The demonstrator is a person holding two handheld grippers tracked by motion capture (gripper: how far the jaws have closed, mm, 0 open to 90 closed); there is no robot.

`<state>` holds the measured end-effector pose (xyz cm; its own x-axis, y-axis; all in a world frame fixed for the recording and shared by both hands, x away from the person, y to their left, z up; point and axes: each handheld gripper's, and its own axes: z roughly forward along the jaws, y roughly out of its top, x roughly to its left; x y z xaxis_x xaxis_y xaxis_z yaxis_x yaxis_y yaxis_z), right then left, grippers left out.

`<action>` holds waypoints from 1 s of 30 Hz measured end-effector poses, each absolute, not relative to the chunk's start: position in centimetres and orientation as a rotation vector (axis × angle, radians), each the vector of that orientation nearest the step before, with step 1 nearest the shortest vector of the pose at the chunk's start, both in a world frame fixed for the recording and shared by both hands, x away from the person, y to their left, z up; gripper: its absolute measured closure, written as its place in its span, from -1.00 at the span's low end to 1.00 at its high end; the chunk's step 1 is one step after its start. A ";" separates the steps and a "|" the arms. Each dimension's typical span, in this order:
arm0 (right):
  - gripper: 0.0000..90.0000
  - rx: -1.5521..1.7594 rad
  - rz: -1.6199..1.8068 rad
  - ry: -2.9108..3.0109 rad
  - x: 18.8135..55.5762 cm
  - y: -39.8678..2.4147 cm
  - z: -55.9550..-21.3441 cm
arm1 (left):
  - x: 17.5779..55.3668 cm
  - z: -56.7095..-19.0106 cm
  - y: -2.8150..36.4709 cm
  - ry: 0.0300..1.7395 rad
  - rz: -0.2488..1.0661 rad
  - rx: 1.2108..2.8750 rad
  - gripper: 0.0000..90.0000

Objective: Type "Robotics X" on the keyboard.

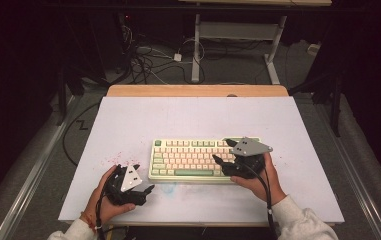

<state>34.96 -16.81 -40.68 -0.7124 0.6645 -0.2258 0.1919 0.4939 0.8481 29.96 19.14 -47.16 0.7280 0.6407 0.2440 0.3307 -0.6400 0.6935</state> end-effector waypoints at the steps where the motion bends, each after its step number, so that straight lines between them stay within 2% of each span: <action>1: -0.32 0.701 1.158 2.196 34.8 -17.0 -40.7 | 29.9 -47.1 19.1 0.731 0.636 2.293 -0.60; 7: -0.43 0.678 1.146 2.177 33.4 -18.3 -40.9 | 29.8 -46.9 19.0 0.721 0.646 2.294 -0.60; 30: -0.42 0.744 1.099 2.067 30.5 -24.4 -43.0 | 29.9 -46.6 18.8 0.743 0.672 2.263 -0.52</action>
<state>30.53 -24.43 -42.98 -0.6115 0.7352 -0.2924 0.1688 0.4823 0.8596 29.85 18.82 -46.56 0.7076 0.6580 0.2575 0.3224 -0.6249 0.7110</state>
